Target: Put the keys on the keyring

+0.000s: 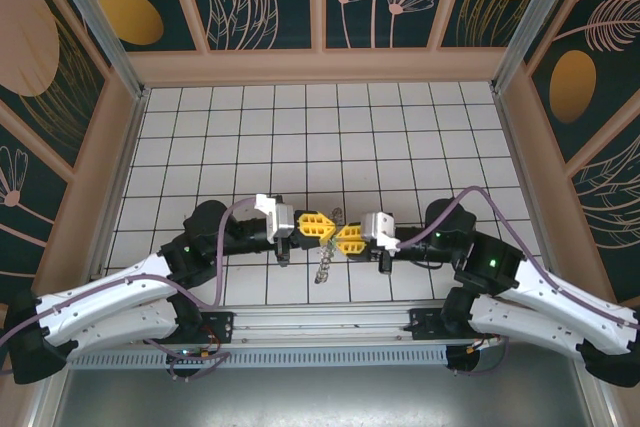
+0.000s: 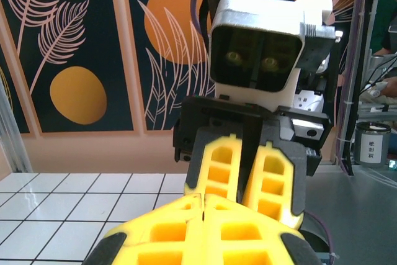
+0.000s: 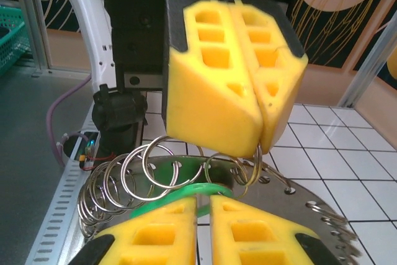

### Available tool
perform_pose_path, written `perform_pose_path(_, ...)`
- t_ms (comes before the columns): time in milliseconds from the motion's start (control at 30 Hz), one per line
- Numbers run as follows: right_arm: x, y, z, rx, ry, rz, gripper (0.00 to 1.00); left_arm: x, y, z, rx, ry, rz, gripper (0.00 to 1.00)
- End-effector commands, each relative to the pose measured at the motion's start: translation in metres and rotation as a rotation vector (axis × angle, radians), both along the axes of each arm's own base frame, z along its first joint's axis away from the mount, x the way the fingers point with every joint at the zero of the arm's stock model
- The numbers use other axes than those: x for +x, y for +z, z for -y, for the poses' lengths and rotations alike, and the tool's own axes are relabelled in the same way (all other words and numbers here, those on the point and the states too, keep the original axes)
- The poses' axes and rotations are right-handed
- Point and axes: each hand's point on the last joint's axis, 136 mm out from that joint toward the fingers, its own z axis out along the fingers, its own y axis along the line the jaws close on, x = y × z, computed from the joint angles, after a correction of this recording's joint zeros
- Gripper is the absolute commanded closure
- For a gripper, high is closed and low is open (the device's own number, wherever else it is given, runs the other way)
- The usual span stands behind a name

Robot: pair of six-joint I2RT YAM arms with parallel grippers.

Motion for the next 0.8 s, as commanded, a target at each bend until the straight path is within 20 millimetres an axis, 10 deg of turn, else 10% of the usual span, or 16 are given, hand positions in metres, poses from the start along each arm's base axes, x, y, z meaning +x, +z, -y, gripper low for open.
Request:
perform_pose_path(0,0.000,0.013,0.006,0.062,-0.024,0.006,0.83,-0.003,0.026,-0.006,-0.088,-0.005,0.040,1.00)
perform_pose_path(767,0.013,0.019,0.000,0.116,-0.084,-0.053,0.73,-0.009,0.029,-0.001,-0.081,-0.051,0.068,1.00)
